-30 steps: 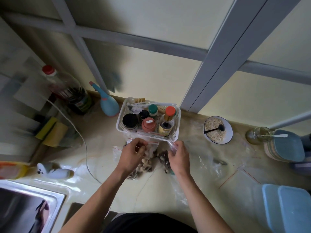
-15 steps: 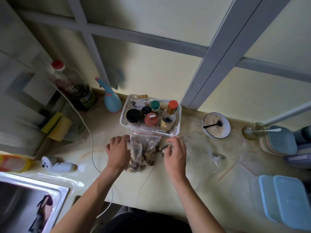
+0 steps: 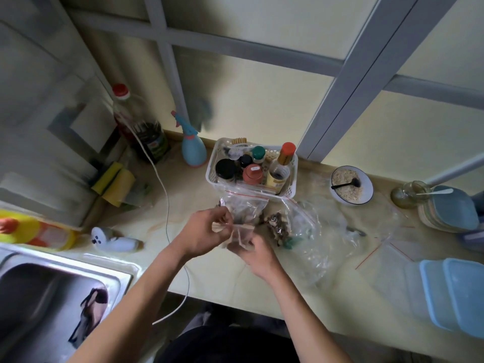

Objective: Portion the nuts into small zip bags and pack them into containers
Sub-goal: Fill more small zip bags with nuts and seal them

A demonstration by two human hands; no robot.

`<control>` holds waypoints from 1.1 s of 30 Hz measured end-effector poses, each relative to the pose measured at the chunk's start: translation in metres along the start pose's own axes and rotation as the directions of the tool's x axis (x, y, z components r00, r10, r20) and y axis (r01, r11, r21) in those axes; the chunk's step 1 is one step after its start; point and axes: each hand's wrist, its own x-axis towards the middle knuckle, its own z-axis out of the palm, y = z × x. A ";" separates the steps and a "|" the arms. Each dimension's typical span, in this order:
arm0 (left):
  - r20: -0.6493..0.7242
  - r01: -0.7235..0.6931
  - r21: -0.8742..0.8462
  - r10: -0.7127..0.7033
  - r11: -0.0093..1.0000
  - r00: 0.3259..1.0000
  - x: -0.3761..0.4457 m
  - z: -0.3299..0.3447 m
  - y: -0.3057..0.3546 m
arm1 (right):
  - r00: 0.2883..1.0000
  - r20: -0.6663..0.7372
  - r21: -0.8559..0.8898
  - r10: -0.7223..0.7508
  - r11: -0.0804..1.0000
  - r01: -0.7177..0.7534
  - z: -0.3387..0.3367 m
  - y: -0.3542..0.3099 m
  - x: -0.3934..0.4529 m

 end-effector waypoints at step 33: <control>-0.169 0.363 -0.621 -0.571 0.695 0.803 0.011 0.101 0.040 | 0.645 -0.747 0.115 0.163 0.987 -0.116 -0.009 -0.038 -0.030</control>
